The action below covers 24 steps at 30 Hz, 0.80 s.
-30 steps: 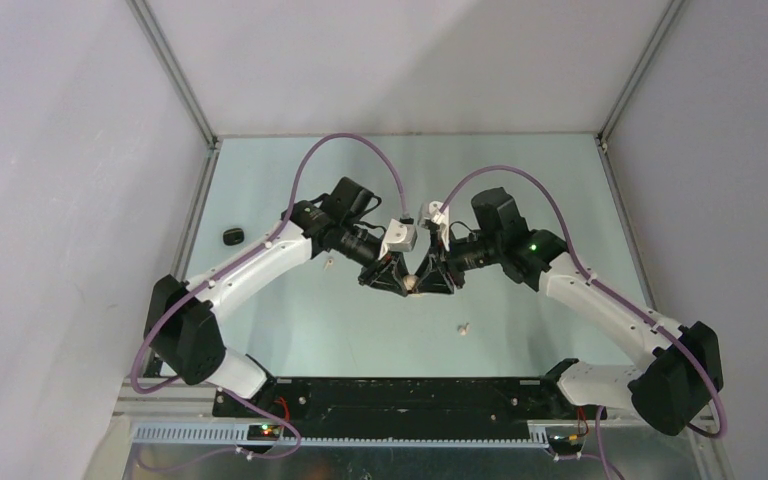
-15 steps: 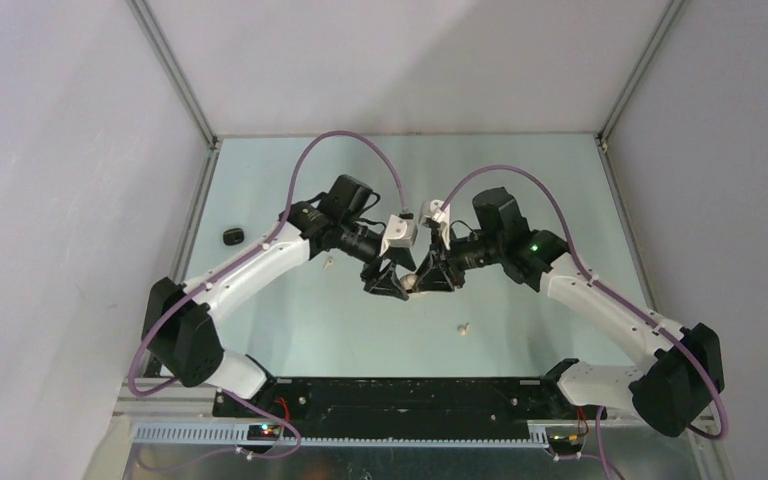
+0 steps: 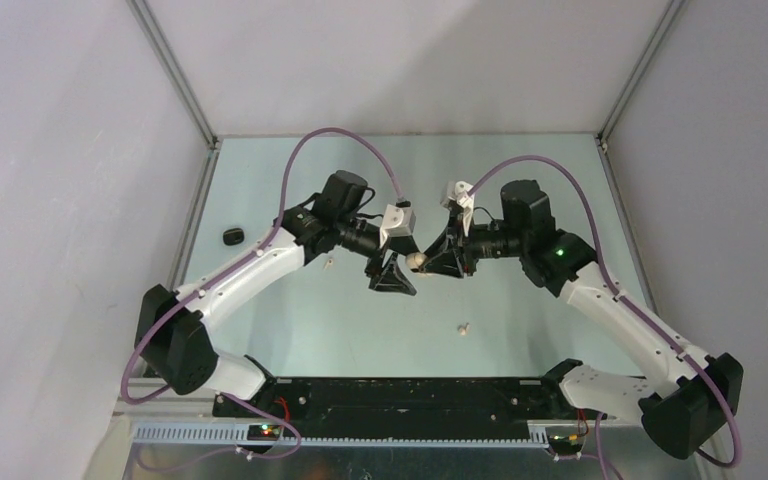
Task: Insert the wireless bluetooth earbuds into the charging case
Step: Pick up the charging case at the center of the board.
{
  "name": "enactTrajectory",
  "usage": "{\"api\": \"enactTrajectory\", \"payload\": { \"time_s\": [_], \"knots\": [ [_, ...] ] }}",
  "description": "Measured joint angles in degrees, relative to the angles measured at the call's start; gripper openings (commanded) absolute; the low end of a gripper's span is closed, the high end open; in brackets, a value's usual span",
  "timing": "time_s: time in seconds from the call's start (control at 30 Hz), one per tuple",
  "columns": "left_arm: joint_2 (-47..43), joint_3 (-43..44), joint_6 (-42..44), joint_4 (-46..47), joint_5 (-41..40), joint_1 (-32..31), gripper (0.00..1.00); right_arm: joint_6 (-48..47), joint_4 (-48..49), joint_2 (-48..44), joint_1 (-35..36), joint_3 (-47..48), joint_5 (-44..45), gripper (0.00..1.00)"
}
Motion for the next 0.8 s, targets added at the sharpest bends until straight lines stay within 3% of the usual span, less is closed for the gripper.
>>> {"api": "enactTrajectory", "payload": {
  "time_s": [0.1,0.23,0.47,0.8],
  "knots": [
    [0.0,0.0,-2.8,2.0,1.5,0.0,0.68,0.1,0.0,0.9,0.0,0.0,0.7,0.01],
    [0.2,0.0,-5.0,3.8,3.4,0.0,0.61,0.1,0.0,1.4,0.1,0.0,2.0,0.01],
    [1.3,0.0,-5.3,3.4,4.2,0.0,0.59,0.1,0.0,1.2,0.1,0.0,2.5,0.02],
    [3.1,0.0,-3.8,0.6,4.4,-0.3,0.48,-0.2,-0.1,0.3,0.2,0.0,2.1,0.01]
  ]
}}
